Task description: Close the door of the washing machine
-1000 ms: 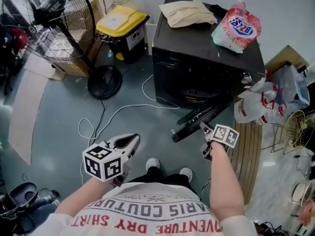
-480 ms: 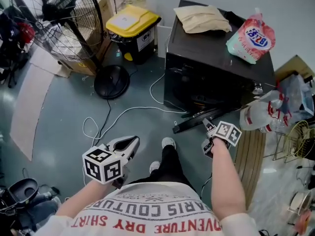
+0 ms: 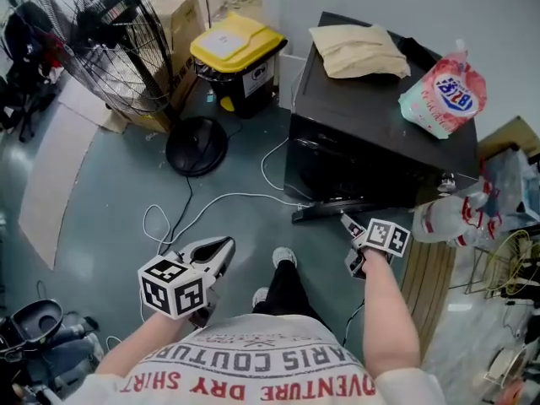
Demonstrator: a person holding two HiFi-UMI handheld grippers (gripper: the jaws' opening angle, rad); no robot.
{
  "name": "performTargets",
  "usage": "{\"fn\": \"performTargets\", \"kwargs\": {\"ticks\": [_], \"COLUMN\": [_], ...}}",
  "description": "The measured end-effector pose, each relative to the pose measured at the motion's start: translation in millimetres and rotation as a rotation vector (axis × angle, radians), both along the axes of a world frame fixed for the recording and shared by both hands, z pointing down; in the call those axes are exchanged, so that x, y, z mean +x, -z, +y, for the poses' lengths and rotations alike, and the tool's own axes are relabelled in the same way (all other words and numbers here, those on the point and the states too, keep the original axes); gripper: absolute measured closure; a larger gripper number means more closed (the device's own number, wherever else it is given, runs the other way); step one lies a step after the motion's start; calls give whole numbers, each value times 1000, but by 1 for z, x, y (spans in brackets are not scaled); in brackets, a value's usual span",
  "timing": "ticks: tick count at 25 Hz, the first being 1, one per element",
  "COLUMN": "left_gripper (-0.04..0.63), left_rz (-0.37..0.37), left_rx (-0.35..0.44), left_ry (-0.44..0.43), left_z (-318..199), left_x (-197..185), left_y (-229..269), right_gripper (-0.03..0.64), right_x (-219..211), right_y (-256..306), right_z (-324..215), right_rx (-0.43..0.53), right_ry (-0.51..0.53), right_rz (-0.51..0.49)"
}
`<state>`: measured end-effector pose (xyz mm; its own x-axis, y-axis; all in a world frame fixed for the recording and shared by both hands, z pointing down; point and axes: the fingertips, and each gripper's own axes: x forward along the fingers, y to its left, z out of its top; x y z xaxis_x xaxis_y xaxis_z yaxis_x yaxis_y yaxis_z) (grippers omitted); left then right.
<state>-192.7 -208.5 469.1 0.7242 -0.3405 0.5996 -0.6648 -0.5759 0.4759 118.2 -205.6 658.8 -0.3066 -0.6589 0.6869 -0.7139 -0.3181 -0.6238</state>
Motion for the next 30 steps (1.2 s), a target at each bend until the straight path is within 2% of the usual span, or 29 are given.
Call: {"fn": "performTargets", "kwargs": {"ticks": [4,10,16,30], "left_gripper": [568,568,568,568], "left_rz": [-3,-4,-15,-34], "left_rx": [-5,-21,-33,-56], "left_ry": [15,26,36,52], "left_z": [-16,-31,-44,-65], "left_x": [9,21,31,39], "left_y": [0,-5,-10,-20], "right_gripper": [445,493,562,592], "right_x": [4,11,26,38], "right_y": [-1,-4,-5,-9], "right_z": [-16,-30,-46,-80], "right_rx": [2,1,19,39], "right_ry": [71,148,131,107], "right_rz": [54,158,199,195]}}
